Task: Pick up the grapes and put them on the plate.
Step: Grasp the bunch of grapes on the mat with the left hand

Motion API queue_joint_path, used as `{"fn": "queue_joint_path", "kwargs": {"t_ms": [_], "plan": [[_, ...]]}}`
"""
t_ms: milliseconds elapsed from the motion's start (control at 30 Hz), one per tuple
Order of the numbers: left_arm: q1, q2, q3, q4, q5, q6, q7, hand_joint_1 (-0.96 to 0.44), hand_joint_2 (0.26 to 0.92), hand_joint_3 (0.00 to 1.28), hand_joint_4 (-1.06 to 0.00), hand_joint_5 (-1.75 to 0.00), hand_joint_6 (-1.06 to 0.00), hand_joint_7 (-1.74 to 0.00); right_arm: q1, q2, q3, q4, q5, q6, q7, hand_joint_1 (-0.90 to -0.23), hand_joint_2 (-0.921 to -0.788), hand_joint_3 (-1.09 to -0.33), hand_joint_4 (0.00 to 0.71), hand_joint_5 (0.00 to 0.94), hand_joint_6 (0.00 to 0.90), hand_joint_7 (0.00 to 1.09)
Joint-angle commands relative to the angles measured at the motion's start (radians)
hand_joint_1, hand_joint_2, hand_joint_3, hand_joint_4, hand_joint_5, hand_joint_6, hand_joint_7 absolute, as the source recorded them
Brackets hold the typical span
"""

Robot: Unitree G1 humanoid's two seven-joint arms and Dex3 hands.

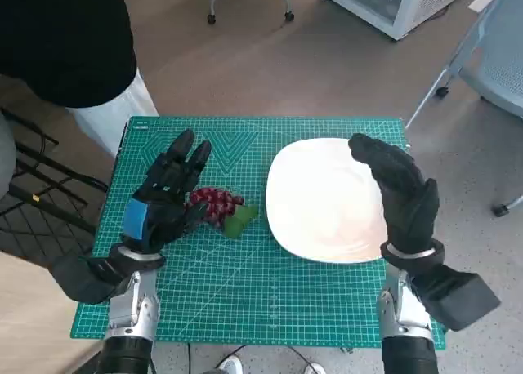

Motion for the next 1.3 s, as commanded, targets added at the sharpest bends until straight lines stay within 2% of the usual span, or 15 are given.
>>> {"fn": "queue_joint_path", "kwargs": {"t_ms": [33, 1067, 1200, 1300], "plan": [[0.017, -0.003, -0.004, -0.017, -0.001, -0.001, 0.000, -0.43, 0.921, 0.26, -0.29, 0.00, -0.37, 0.00, 0.024, -0.001, -0.003, -0.001, 0.006, 0.015, 0.010, -0.658, -0.921, -0.772, 0.454, 0.000, 0.002, 0.50], [0.040, 0.000, -0.006, -0.045, -0.005, 0.010, 0.000, -0.42, 0.921, 0.26, -0.29, 0.00, -0.37, 0.00, 0.042, -0.003, -0.005, -0.023, 0.010, 0.023, 0.017, -0.655, -0.921, -0.773, 0.455, 0.001, 0.002, 0.50], [0.038, 0.017, -0.012, -0.050, 0.033, 0.001, 0.013, -0.41, 0.921, 0.25, -0.26, 0.00, -0.36, 0.00, 0.041, -0.003, -0.005, -0.022, 0.011, 0.024, 0.018, -0.655, -0.921, -0.772, 0.455, 0.001, 0.002, 0.50], [0.035, 0.061, -0.021, -0.059, 0.125, -0.015, 0.051, -0.43, 0.921, 0.21, -0.22, 0.00, -0.33, 0.00, 0.041, -0.003, -0.005, -0.021, 0.011, 0.024, 0.018, -0.655, -0.921, -0.771, 0.455, 0.001, 0.003, 0.50]]}}
